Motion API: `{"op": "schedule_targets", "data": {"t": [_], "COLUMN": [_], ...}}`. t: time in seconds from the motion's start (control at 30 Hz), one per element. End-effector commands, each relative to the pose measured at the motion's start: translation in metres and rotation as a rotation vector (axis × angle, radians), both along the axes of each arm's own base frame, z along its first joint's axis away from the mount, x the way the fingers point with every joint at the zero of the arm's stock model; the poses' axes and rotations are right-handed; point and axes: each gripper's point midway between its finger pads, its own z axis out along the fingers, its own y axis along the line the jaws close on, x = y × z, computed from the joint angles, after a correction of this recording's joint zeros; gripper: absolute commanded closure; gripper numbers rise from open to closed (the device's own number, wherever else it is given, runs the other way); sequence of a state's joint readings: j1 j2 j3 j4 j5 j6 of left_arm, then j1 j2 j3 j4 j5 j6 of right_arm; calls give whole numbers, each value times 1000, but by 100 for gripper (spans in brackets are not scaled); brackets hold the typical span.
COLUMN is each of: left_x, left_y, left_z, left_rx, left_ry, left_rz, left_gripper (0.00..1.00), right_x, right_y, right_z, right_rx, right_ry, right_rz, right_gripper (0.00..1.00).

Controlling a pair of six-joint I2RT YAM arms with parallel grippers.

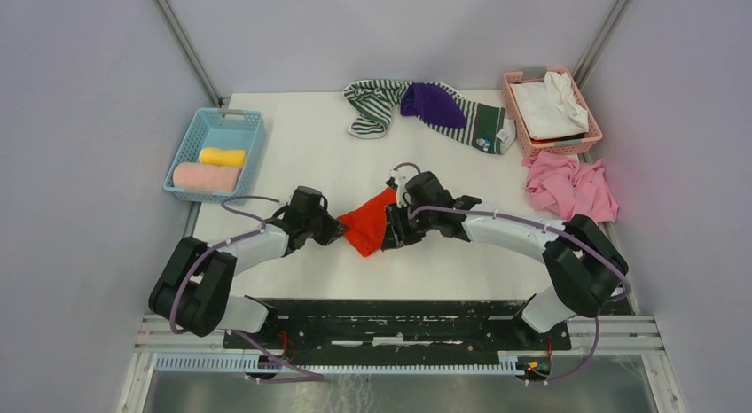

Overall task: Roll the towels
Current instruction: Roll the towel at the center of the board.

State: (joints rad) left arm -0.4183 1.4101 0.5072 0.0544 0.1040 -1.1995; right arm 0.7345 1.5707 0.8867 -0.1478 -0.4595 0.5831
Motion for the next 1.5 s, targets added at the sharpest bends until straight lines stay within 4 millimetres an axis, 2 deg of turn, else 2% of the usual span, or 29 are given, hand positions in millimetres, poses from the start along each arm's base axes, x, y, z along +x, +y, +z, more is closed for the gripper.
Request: {"op": "schedule_targets", "data": {"t": [0.0,0.13,0.3,0.43,0.6,0.87,0.97,1.03,1.13,1.2,1.27,1.37,1.47], "left_x": [-17,-30,-38,-40,-42,-39,-40,-38,-35,-31,-26,-27,-31], "left_y": [33,36,36,31,29,31,30,30,31,31,32,41,49], "left_z": [-3,-9,-13,-13,-10,-4,-4,-2,3,13,24,38,55], "left_rx": [190,237,309,309,305,306,303,304,311,310,297,266,226], "left_ry": [104,208,300,316,309,283,286,279,249,201,134,32,-81], "left_rz": [98,108,104,107,112,129,123,118,108,79,61,74,100], "left_gripper": [97,97,97,97,97,97,97,97,97,96,90,59,35], "right_x": [-3,2,-10,-17,-15,-3,-3,-6,-14,-16,-22,-33,-28], "right_y": [-18,8,60,85,96,79,74,72,74,74,77,85,86], "right_z": [3,19,29,22,-2,-43,-59,-67,-67,-63,-57,-40,-24], "right_rx": [-302,-355,-314,-305,-364,-532,-579,-590,-519,-416,-291,-60,118], "right_ry": [-301,-546,-723,-801,-832,-845,-832,-811,-737,-628,-504,-290,-140], "right_rz": [82,114,224,293,340,341,359,377,382,371,372,349,289], "right_gripper": [55,51,45,44,44,46,54,71,96,99,99,99,99]}}
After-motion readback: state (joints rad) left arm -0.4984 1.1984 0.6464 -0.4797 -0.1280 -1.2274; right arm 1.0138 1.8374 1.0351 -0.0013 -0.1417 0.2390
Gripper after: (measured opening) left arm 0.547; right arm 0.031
